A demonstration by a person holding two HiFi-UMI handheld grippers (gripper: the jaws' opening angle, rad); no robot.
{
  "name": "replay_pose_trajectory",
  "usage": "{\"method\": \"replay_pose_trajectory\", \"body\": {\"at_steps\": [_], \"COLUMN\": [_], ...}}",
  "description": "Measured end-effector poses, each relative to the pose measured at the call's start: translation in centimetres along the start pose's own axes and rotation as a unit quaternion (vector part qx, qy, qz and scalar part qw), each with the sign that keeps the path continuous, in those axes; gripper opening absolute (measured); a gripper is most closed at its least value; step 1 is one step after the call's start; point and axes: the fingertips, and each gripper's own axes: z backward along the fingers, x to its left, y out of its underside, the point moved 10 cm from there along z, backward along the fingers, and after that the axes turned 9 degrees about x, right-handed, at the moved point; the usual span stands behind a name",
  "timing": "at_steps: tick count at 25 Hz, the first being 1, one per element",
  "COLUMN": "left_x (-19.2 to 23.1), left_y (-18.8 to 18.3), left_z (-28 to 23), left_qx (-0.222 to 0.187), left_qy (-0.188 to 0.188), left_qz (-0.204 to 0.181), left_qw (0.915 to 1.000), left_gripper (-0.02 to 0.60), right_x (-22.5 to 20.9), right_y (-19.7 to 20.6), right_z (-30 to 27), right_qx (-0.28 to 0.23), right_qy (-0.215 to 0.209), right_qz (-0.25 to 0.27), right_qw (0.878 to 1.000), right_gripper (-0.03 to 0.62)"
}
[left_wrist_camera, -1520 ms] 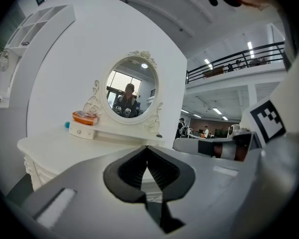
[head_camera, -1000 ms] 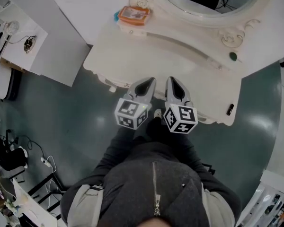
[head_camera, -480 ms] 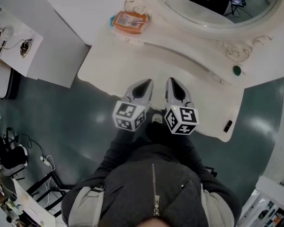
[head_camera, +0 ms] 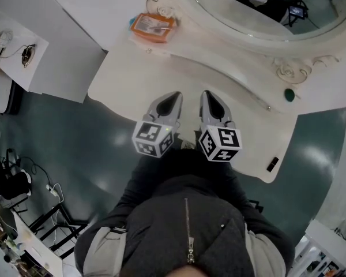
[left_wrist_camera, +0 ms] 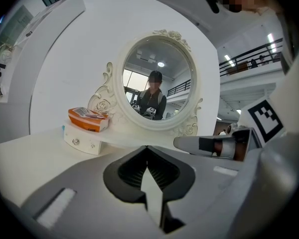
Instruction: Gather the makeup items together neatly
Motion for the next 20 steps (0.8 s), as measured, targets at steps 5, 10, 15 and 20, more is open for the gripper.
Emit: {"method": "replay_pose_trajectory", "body": {"at_steps": [5,10,15,20], "left_x": [-0.2,0.0,1.3,3.2], "left_y": [-0.2,-0.7,-1.4,-3.4], "left_z": [-0.5,-1.3,-2.1,-2.9], "left_qx": [0.003,0.009,0.020,0.021], "left_qy": [-0.001,0.005,0.013,0.019], "left_qz": [0.001,0.001,-0.001,-0.010], "left_qw": [1.0000,0.9999,0.9997,0.9996], "left_gripper": [0.011,0.011,0.011,0.011], "right_x": [-0.1,-0.3,-0.4,0.0], "right_y": [0.0,-0.3,-1.0,-2.5], "right_z": [-0.2,-0.7,-1.7,-3.4], "right_qx": [0.005,0.010,0.009,0.008], "right_qy": [-0.005,-0.001,0.011,0.022], "right_qz": [0.010,0.010,0.005,0.005], "right_qw": [1.000,1.000,1.000,1.000], "right_gripper": [0.004,0.003,0.003,0.003]}}
